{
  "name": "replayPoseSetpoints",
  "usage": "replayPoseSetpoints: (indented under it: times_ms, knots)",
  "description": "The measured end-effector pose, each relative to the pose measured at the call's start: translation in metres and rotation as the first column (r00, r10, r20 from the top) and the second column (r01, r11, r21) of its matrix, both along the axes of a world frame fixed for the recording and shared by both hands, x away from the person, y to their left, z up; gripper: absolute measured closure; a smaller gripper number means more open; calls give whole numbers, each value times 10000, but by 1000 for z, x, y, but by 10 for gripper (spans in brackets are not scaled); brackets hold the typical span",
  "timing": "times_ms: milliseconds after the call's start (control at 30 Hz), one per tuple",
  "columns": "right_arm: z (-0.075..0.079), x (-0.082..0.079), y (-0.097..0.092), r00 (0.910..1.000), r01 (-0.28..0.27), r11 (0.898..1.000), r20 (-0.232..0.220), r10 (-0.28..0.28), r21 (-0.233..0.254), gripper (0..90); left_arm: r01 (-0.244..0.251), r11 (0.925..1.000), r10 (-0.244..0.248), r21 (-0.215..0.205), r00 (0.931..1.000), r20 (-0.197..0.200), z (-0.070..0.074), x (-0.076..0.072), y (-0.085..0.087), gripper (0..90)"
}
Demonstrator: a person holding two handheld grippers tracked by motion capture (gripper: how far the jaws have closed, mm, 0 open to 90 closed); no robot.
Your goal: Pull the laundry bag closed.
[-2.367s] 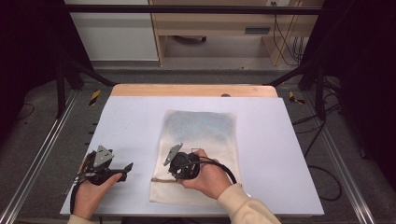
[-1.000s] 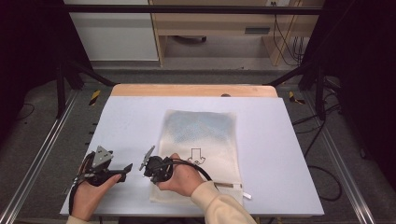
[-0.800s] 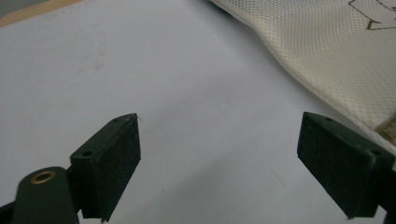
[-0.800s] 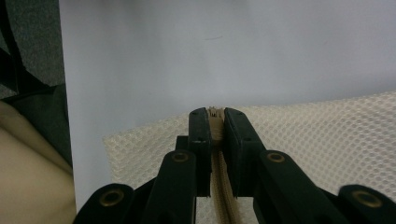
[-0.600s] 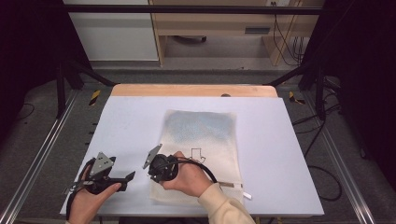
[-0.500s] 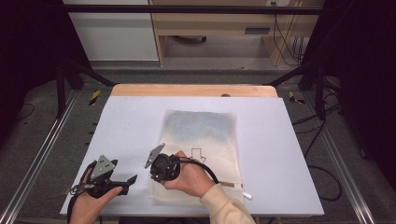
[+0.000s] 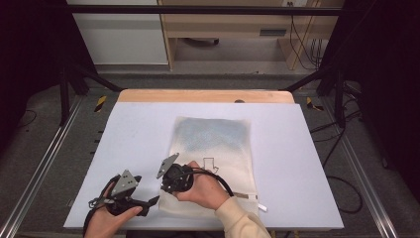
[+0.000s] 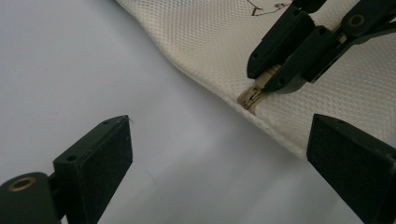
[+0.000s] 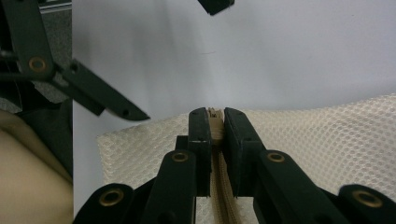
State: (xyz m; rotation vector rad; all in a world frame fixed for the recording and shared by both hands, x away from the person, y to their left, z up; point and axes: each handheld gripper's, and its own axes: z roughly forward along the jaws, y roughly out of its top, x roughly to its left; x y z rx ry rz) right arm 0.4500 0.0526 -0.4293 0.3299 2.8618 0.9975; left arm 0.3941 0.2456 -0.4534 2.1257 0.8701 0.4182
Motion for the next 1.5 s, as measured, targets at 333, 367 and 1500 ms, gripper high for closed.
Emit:
replayPoseSetpoints:
  times_ms: [333, 367, 1500]
  knots:
    - [3, -1, -2, 10000, -50, 9999, 53, 50, 152, 819, 380, 9991, -387, -190, 9985, -383, -7, 8, -17, 105]
    - [4, -1, -3, 10000, -39, 9997, 28, 39, 224, 819, 380, 9991, -387, -190, 9985, -383, -7, 8, -17, 113]
    - [13, 1, -10, 9999, 124, 9977, 72, -129, 669, 819, 1523, 9736, -1787, -1700, 9720, -1526, -19, 29, -26, 534]
